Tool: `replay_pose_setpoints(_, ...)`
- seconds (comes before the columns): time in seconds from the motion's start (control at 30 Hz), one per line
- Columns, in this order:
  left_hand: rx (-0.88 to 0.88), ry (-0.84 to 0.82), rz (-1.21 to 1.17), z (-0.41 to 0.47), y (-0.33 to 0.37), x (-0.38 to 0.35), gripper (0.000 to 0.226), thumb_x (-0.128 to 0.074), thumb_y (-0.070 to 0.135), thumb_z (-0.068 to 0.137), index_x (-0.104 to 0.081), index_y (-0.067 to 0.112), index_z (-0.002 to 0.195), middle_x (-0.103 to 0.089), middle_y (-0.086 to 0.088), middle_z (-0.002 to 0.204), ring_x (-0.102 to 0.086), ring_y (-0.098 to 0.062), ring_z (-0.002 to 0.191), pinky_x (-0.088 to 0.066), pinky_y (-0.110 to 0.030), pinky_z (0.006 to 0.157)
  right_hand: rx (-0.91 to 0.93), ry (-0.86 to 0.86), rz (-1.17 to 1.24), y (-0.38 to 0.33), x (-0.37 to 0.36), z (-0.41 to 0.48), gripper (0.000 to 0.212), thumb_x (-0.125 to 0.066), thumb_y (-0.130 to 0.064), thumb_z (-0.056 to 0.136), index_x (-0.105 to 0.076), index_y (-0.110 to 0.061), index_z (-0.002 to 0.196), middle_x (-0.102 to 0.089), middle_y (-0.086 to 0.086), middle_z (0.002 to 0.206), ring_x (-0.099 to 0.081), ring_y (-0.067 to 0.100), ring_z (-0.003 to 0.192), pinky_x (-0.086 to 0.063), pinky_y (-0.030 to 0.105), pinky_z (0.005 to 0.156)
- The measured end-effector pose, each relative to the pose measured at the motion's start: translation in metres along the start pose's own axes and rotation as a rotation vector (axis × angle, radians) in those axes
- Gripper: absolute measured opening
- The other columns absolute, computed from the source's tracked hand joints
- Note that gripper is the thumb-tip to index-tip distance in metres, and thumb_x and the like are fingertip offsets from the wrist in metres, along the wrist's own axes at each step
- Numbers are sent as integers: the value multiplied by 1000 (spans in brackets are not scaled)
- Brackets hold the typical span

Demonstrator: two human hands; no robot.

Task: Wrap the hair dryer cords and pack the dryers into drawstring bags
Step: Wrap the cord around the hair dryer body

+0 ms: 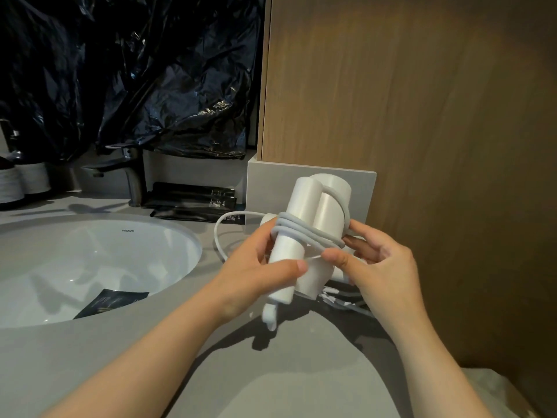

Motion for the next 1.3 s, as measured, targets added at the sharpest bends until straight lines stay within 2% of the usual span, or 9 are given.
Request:
replay_pose_setpoints(0.1, -16, 44, -68, -1, 8, 6, 56, -65, 36, 56, -59, 21, 109, -68, 10, 85, -64, -6, 77, -49, -17, 61, 20, -58, 43, -5, -1, 1, 60, -75, -39, 57, -59, -45, 114, -69, -27, 103, -69, 7, 91, -57, 21, 59)
replay_pose_setpoints(0.3, -42, 91, -183, -1, 16, 13, 56, -64, 31, 55, -62, 15, 108, -64, -1, 84, -62, -12, 70, -49, -20, 55, 31, -98, 81, -9, -1, -1, 53, -69, -27, 71, -57, -39, 121, -64, -24, 115, -67, 18, 67, -54, 17, 60)
replay_pose_setpoints(0.4, 40, 125, -404, 0, 16, 13, 39, -64, 18, 55, -58, 9, 93, -59, -7, 63, -57, -12, 48, -48, -24, 48, 23, -70, 51, -6, 1, -1, 41, -65, -32, 75, -64, -34, 116, -72, -19, 100, -63, 20, 62, -53, 18, 57)
replay_pose_setpoints(0.47, 98, 170, -494, 0, 13, 18, 35, -64, 19, 59, -49, 4, 87, -54, -9, 54, -54, -14, 42, -53, -30, 51, 76, -2, -24, -7, 5, -1, 22, -60, -40, 79, -71, -31, 96, -71, -12, 80, -60, 11, 62, -49, 18, 56)
replay_pose_setpoints(0.57, 169, 233, -495, 0, 6, 23, 52, -70, 28, 50, -50, 5, 92, -53, -9, 61, -49, -18, 47, -48, -27, 47, 122, 35, -71, -12, 7, -3, 19, -60, -44, 77, -71, -28, 75, -66, -8, 68, -58, 7, 67, -46, 15, 55)
replay_pose_setpoints(0.73, 248, 190, -528, -2, 0, 13, 39, -67, 21, 58, -57, 5, 92, -57, -13, 74, -55, -22, 59, -51, -26, 54, 79, 67, 18, -13, 12, -1, 19, -67, -40, 67, -73, -25, 76, -71, -9, 72, -64, 6, 72, -50, 12, 59)
replay_pose_setpoints(0.83, 230, 192, -503, -3, 1, 14, 35, -65, 20, 58, -63, 10, 91, -60, -7, 68, -56, -15, 50, -48, -21, 45, 55, 97, 25, -8, 14, 2, 23, -68, -42, 65, -73, -22, 75, -69, -7, 67, -60, 5, 62, -49, 15, 55)
replay_pose_setpoints(1.1, 183, 179, -452, -5, 7, 11, 19, -57, 18, 64, -69, 15, 78, -58, -4, 62, -52, -14, 51, -46, -20, 43, -103, -36, 57, 2, 5, 3, 31, -60, -45, 74, -66, -35, 103, -71, -12, 74, -58, 14, 58, -47, 4, 53)
replay_pose_setpoints(1.3, 140, 119, -371, -5, 10, 4, 26, -53, 20, 67, -59, 14, 91, -63, 2, 59, -59, -6, 50, -48, -19, 44, -116, 18, 62, 0, 7, 3, 35, -63, -45, 71, -65, -30, 103, -72, -13, 76, -53, 8, 48, -51, 14, 50)
Point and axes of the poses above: each hand's wrist, its own z-axis towards the middle knuckle, its own x-axis out of the back of the hand, y = z × x, the point moved 5 cm from there along z, towards the middle knuckle
